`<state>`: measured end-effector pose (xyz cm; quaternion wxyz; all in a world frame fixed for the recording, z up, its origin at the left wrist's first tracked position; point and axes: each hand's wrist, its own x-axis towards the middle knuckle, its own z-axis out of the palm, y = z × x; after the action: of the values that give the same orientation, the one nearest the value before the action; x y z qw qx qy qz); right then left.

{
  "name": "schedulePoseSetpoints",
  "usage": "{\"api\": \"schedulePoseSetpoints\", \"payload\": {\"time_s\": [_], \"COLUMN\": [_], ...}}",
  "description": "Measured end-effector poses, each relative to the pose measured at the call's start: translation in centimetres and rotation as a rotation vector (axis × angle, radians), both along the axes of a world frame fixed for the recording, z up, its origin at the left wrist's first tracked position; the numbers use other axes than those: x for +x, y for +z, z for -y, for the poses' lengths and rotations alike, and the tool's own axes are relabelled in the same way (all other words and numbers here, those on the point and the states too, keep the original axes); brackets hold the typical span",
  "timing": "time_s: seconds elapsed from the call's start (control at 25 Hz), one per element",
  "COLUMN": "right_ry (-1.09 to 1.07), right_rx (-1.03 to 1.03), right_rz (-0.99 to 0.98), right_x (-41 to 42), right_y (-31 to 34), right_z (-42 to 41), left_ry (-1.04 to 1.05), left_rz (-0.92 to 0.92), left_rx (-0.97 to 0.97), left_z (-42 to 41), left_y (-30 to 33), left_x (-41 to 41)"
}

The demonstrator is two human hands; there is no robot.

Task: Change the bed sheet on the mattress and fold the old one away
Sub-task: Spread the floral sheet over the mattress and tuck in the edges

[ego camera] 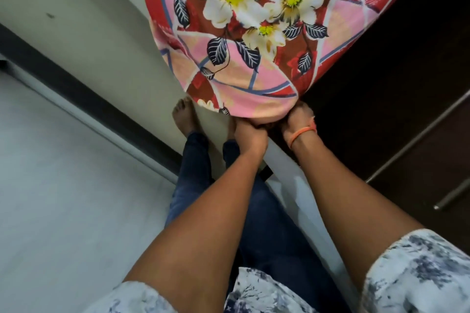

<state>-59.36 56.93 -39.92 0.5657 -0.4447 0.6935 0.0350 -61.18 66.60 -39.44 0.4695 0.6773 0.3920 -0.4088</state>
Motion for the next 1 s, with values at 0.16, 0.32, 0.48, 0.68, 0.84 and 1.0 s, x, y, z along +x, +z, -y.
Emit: {"api": "schedulePoseSetpoints", "payload": {"time_s": [0.16, 0.32, 0.48, 0.68, 0.84, 1.0], "right_ry": [0.201, 0.273, 0.010, -0.079, 0.291, 0.327], "right_rx": [-0.238, -0.153, 0.011, -0.021, -0.189, -0.247], "right_rz": [-0.413, -0.418, -0.172, -0.222, -0.359, -0.413], "right_x": [-6.2, -5.0, 0.2, -0.1, -1.9, -2.3], "right_y": [-2.8, -3.4, -1.7, -2.6, -2.1, -2.9], "right_z": [2.9, 3.1, 1.5, 1.0, 1.1, 1.7], "left_ry": [-0.110, 0.024, 0.169, 0.079, -0.095, 0.409], "left_rz": [-0.037, -0.067, -0.071, -0.027, -0.107, -0.371], "left_rx": [-0.007, -0.091, -0.075, 0.077, 0.167, 0.188], "left_z": [-0.6, 0.2, 1.2, -1.1, -1.8, -1.1], "left_y": [0.6, 0.7, 0.6, -0.4, -1.6, -2.8], "left_x": [-1.1, -0.6, -0.1, -0.9, -3.1, -2.1]}}
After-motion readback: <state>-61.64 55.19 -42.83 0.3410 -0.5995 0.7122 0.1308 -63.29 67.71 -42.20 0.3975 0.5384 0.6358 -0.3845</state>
